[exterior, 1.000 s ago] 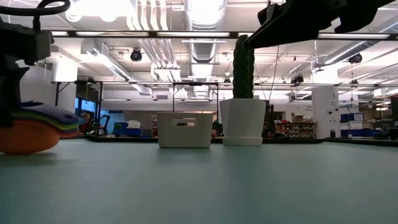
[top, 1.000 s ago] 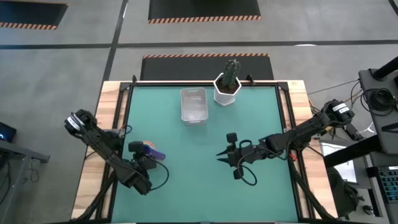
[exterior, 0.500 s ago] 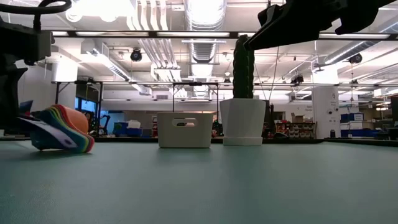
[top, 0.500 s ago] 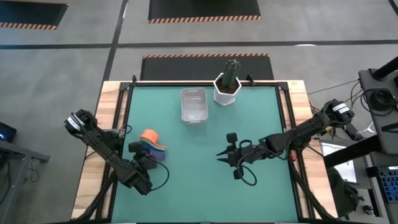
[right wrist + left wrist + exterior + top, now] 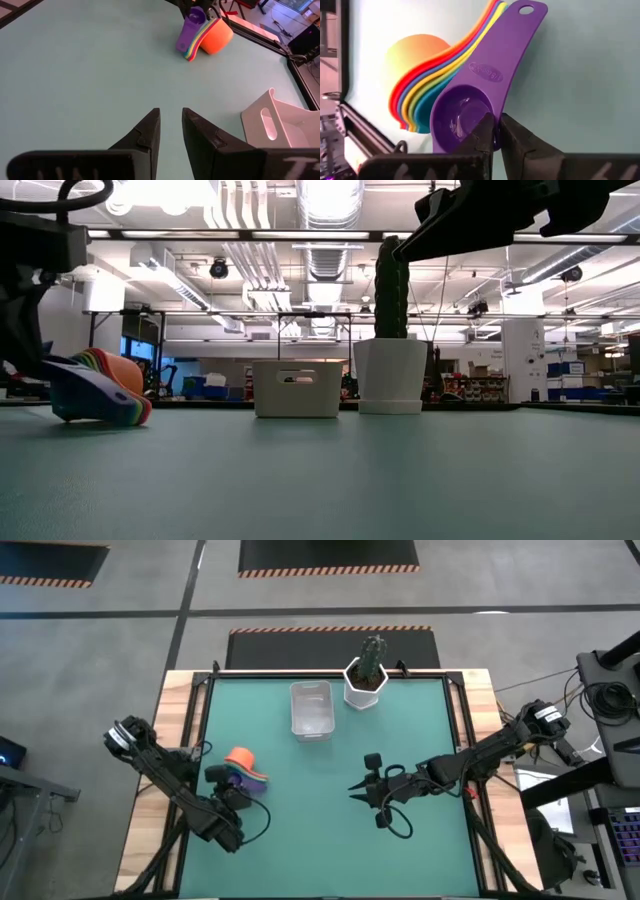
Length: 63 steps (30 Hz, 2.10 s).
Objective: Nest measuring cups in basket
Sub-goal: Put the nested measuring cups into the gray bin
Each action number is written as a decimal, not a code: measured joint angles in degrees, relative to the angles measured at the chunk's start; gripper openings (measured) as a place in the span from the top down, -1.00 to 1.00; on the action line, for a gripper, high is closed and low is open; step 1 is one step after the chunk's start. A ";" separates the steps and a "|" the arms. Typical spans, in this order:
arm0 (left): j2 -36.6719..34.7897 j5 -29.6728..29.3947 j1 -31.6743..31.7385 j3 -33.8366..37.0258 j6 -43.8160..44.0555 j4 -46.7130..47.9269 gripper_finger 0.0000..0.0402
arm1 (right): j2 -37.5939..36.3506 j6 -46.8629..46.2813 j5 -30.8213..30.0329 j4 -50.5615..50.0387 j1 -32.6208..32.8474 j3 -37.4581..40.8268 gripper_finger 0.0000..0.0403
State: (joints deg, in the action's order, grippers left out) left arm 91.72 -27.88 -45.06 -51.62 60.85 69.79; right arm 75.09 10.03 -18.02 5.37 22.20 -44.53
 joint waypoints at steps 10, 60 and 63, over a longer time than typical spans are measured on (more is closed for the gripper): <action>0.00 -1.48 -0.02 0.76 0.78 0.12 0.78 | 0.00 -0.29 0.00 -0.07 0.00 0.00 0.66; -34.71 -16.32 0.63 17.51 16.69 -16.78 0.70 | 14.14 -2.09 15.55 -0.43 -23.47 -20.58 0.39; -33.30 -24.42 0.21 15.70 8.42 -16.81 0.70 | 19.82 -3.45 15.49 -0.24 -23.47 -26.02 0.23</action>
State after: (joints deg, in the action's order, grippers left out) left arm 58.42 -52.30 -44.85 -35.92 69.27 52.98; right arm 94.91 6.58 -2.53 5.13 -1.28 -70.55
